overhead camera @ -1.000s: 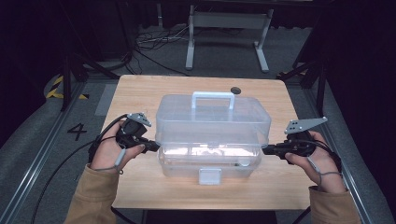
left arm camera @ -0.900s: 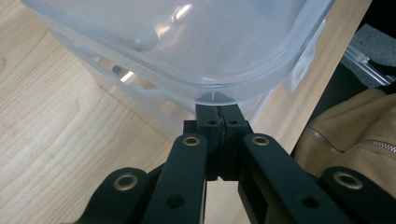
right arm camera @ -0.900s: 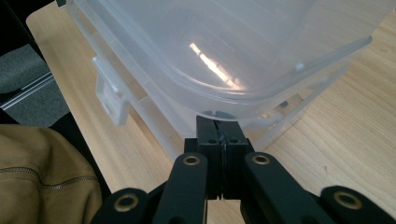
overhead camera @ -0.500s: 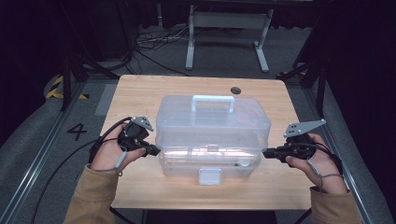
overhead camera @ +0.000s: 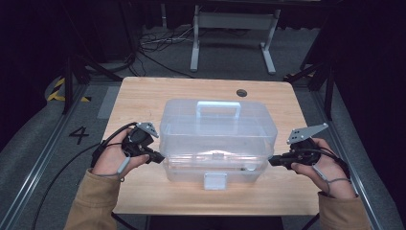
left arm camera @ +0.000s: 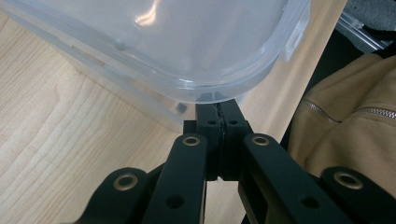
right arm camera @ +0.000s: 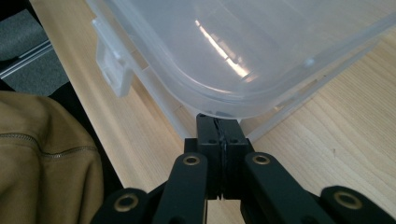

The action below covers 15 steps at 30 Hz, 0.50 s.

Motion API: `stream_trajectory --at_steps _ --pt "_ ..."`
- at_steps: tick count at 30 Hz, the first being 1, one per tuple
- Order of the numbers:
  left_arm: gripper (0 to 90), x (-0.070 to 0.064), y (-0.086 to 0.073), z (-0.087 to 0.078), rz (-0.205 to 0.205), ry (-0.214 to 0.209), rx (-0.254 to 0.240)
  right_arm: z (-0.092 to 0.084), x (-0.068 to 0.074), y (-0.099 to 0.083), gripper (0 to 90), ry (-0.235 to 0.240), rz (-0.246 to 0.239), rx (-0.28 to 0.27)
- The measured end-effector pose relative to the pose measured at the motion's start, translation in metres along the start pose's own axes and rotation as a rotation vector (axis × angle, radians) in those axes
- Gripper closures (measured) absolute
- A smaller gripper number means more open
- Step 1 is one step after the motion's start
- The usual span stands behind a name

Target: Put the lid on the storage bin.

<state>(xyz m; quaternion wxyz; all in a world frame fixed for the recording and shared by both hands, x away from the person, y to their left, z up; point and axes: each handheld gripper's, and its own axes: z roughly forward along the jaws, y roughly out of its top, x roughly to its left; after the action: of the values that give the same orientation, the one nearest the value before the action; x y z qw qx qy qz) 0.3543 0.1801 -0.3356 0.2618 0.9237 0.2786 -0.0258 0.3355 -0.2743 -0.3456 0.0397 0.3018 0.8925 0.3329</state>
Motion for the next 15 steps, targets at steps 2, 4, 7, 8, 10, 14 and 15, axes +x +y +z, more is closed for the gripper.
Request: stream_trajectory --at_steps 2,4,7,8,10,14,15 --pt "90.0 0.0000 0.0001 0.0007 0.002 -0.004 0.006 0.0010 0.0001 -0.0002 90.0 -0.002 -0.004 0.005" --pt "90.0 -0.0001 0.0001 0.0017 0.006 -0.004 0.016 0.0016 0.0000 -0.0004 90.0 -0.004 -0.003 0.016" --pt "90.0 -0.0002 0.0003 0.0034 0.011 -0.004 0.034 0.0037 -0.0005 -0.0007 90.0 -0.008 -0.010 0.030" --pt "90.0 -0.0003 0.0003 0.0037 0.011 -0.005 0.036 0.0041 -0.0004 -0.0007 90.0 -0.009 -0.011 0.034" --pt "89.9 -0.0003 0.0004 0.0046 0.012 -0.004 0.038 0.0045 -0.0004 -0.0007 90.0 -0.009 -0.012 0.036" --pt "89.9 -0.0004 0.0002 0.0059 0.014 -0.007 0.051 0.0063 -0.0004 -0.0010 90.0 -0.013 -0.019 0.050" --pt "89.9 0.0001 0.0003 0.0065 0.022 -0.011 0.061 0.0066 -0.0004 -0.0011 90.0 -0.013 -0.018 0.053"
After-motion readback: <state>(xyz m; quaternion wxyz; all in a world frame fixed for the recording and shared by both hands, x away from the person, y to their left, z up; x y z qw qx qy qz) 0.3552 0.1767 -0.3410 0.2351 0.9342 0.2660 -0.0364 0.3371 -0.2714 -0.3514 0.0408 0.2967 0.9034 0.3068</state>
